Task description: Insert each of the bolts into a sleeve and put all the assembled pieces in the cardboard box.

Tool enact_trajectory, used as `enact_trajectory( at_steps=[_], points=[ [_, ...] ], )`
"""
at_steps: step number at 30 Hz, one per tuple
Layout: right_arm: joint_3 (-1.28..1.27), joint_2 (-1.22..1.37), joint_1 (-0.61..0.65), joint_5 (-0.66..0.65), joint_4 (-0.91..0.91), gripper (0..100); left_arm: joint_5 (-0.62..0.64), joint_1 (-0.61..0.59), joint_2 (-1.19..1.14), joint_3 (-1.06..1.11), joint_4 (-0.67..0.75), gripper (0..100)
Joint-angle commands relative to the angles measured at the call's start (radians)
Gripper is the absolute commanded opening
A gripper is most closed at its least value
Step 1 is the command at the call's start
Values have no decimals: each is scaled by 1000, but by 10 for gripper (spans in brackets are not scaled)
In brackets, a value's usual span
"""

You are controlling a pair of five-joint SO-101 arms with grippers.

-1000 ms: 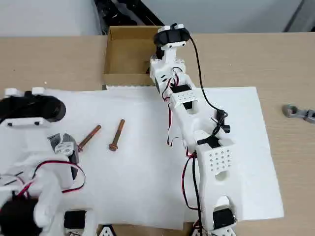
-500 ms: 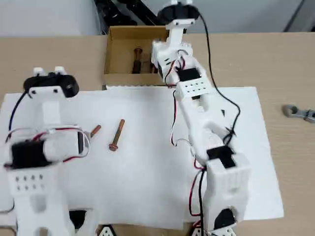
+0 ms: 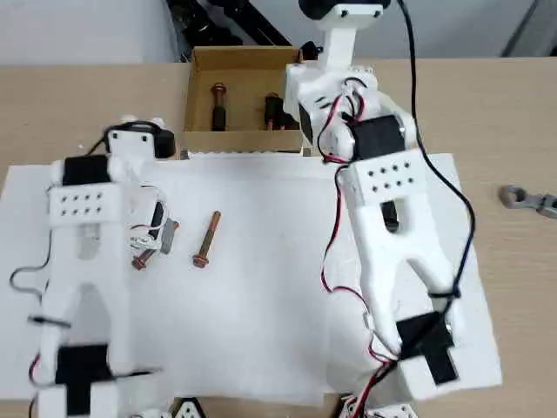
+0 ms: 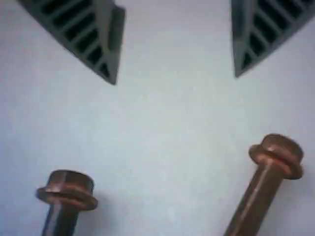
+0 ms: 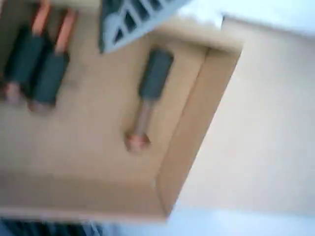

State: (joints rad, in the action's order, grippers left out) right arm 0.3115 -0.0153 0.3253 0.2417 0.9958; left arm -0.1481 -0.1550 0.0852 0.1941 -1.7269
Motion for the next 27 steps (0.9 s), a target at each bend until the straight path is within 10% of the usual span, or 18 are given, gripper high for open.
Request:
enact_trajectory(
  at_steps=[1, 27],
  points=[
    [46, -102, -13, 3, 101, 147, -71, -6, -118, -56, 26, 145],
    [44, -354, -12, 5, 410, 147, -350, -86, -359, -93, 203, 145]
  ],
)
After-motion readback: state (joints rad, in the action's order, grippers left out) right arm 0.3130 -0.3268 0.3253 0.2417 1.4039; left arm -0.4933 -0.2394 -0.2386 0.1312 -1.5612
